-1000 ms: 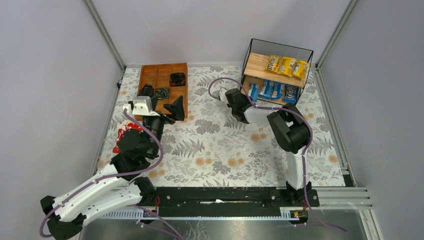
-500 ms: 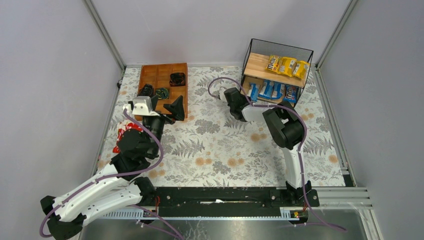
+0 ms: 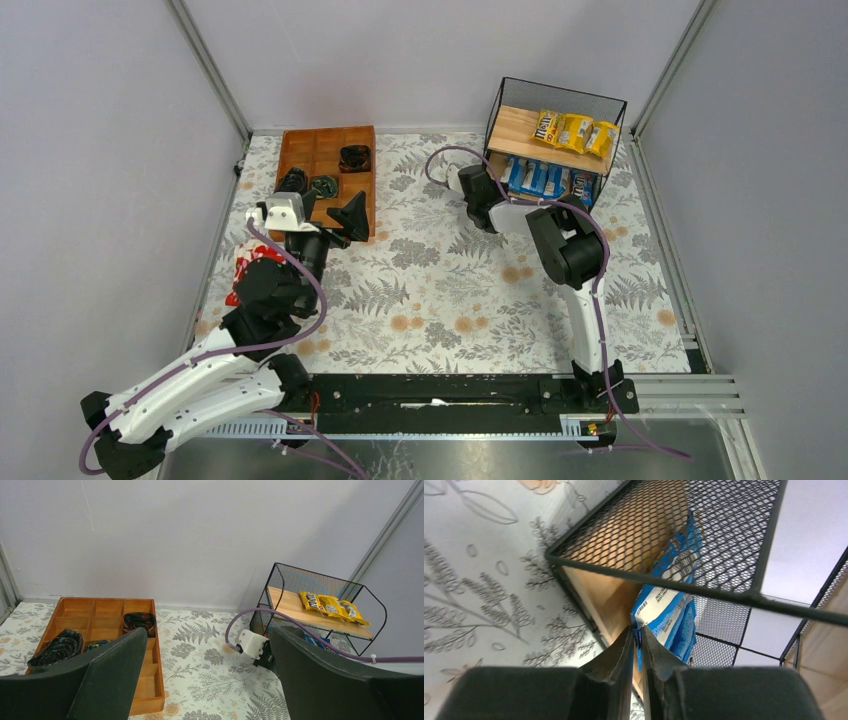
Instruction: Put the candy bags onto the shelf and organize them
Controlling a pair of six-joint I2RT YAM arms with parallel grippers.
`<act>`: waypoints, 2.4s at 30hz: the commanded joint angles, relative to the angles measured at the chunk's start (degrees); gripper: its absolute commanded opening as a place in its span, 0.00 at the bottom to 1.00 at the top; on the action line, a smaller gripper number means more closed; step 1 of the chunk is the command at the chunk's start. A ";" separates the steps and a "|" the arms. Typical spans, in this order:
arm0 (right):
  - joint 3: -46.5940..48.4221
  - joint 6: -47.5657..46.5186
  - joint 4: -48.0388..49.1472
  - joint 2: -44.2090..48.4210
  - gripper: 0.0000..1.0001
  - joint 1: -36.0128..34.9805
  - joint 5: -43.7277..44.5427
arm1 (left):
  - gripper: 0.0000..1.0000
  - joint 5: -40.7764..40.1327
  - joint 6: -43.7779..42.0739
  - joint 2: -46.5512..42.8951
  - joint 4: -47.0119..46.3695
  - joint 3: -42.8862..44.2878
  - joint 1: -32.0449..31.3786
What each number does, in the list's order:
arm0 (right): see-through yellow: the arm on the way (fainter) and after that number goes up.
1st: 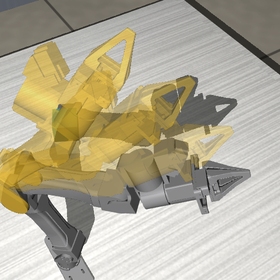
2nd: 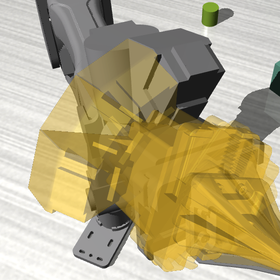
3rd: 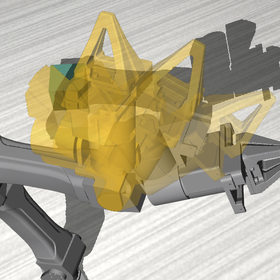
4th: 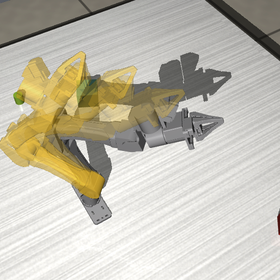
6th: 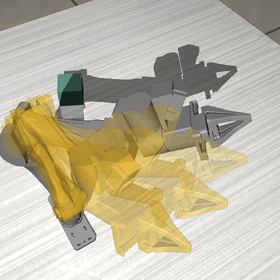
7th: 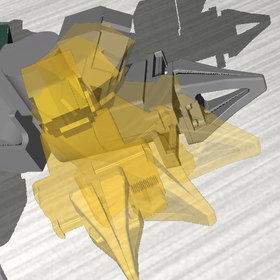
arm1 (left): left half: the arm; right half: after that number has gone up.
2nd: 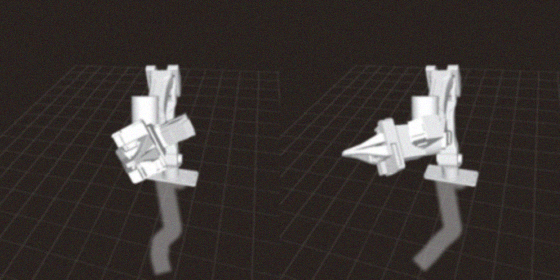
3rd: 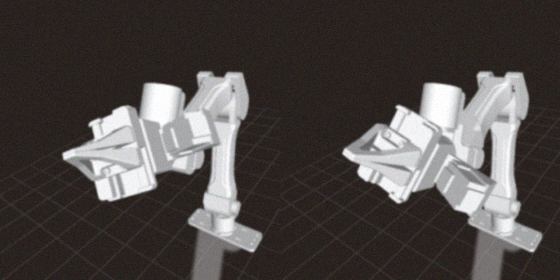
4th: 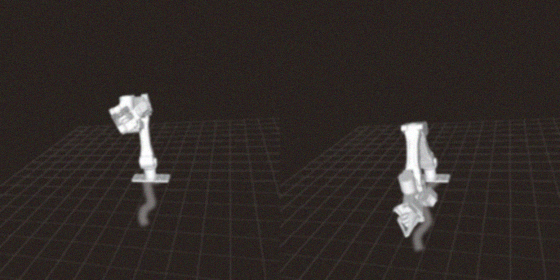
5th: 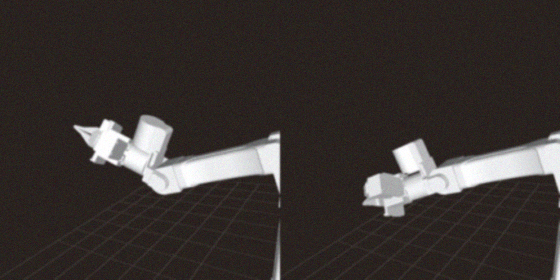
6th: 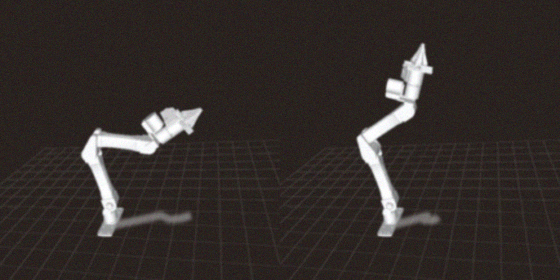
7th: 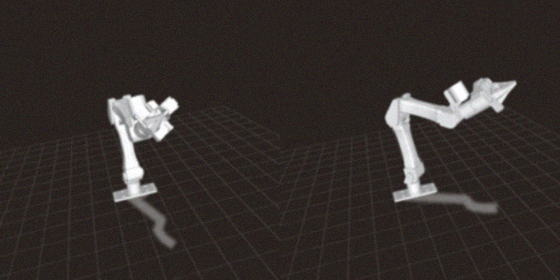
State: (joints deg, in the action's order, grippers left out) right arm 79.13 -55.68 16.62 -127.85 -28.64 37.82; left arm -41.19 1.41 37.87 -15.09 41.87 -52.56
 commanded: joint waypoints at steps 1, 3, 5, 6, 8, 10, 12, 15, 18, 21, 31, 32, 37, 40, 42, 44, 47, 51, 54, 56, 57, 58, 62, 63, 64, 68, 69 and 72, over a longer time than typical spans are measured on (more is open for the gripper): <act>3.01 -3.35 4.67 -1.17 0.16 1.31 -0.46 | 0.99 -0.44 -0.79 -0.03 -2.57 0.15 0.26; 3.65 -3.78 4.75 -1.52 0.16 1.62 -0.46 | 0.99 -0.41 -0.83 0.10 -2.57 0.10 0.25; 4.42 -3.61 4.54 -1.88 0.16 1.95 -0.91 | 0.99 -0.32 -0.80 0.19 -2.66 0.06 0.19; 4.82 -3.44 4.35 -2.04 0.17 2.10 -1.22 | 0.99 -0.30 -0.79 0.22 -2.71 0.06 0.22; 5.42 -3.06 4.41 -2.56 0.21 2.19 -1.59 | 0.99 -0.21 -0.71 0.25 -2.62 0.10 0.25; 5.46 -2.53 3.77 -2.42 0.31 2.02 -1.67 | 0.99 -0.28 -0.71 0.28 -2.51 0.14 0.26; 4.04 0.25 2.60 -0.29 0.60 1.34 -3.00 | 0.99 -0.29 -0.72 0.27 -2.49 0.14 0.26; 0.98 5.86 -1.73 6.29 0.69 -0.39 -5.81 | 0.99 -0.19 -0.58 0.47 -2.46 0.22 0.27; -4.99 11.69 -6.20 14.34 0.72 -4.07 -6.63 | 0.99 0.14 -0.23 0.79 -2.08 0.39 0.32; -12.09 19.30 -11.31 23.78 0.75 -8.44 -8.42 | 0.99 0.14 -0.11 1.03 -1.99 0.47 0.29; -26.89 52.11 -31.31 67.35 1.00 -13.72 -22.30 | 0.99 -0.03 -0.31 3.91 -0.97 3.23 0.43; -26.56 53.77 -32.74 71.72 1.00 -13.71 -20.59 | 0.99 -0.03 -0.27 4.59 -0.43 4.20 0.37; -18.12 63.60 -38.67 86.60 1.00 -13.63 -10.18 | 0.99 1.22 -0.36 7.82 3.38 11.64 0.46; -7.69 63.32 -44.64 87.74 1.00 -13.66 -9.47 | 0.99 3.01 0.41 9.54 6.46 17.77 0.50; 1.47 62.58 -48.47 86.88 1.00 -13.68 -7.94 | 0.99 4.98 0.56 10.91 9.82 23.12 0.47; 8.45 61.66 -51.16 85.89 1.00 -13.68 -6.94 | 0.99 7.30 0.36 12.75 14.09 29.58 0.48; 16.70 60.16 -53.69 84.71 1.00 -13.64 -6.52 | 0.99 10.88 0.06 16.01 21.75 40.81 0.51; 20.09 60.37 -53.02 85.98 1.00 -13.64 -8.70 | 0.99 14.31 1.71 18.89 29.62 53.55 0.45; 19.07 60.55 -51.08 87.97 1.00 -13.63 -11.98 | 0.99 14.73 3.15 18.32 29.86 57.44 0.48; 18.31 61.03 -50.19 88.89 1.00 -13.66 -12.92 | 0.99 13.98 3.54 17.30 29.05 57.95 0.49; 18.18 61.15 -50.04 88.99 1.00 -13.66 -13.14 | 0.99 13.41 3.64 16.78 28.54 58.03 0.44; 18.16 61.32 -50.06 89.02 1.00 -13.64 -13.17 | 0.99 12.83 3.79 16.18 28.01 57.98 0.45; 18.04 61.37 -50.42 89.04 1.00 -13.63 -13.22 | 0.99 11.77 4.25 14.35 26.36 57.72 0.45; 17.87 61.38 -50.41 89.23 1.00 -13.65 -13.07 | 0.99 11.69 4.29 14.08 26.04 57.59 0.45; 17.75 61.39 -50.37 89.43 1.00 -13.68 -12.88 | 0.99 11.61 4.30 13.89 25.75 57.48 0.51; 17.55 61.43 -49.97 89.72 1.00 -13.64 -12.49 | 0.99 11.07 4.05 13.63 25.51 57.38 0.45; 17.62 61.55 -49.90 89.71 1.00 -13.64 -12.53 | 0.99 11.08 3.98 13.53 25.40 57.25 0.45; 17.55 61.55 -49.63 89.73 1.00 -13.64 -12.49 | 0.99 10.88 3.57 13.47 24.99 56.74 0.44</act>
State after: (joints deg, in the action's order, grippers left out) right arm 96.77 5.30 -34.41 -38.48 -42.39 25.85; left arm -29.41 5.15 51.46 11.94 98.52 -52.27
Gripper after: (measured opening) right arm 0.995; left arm 0.987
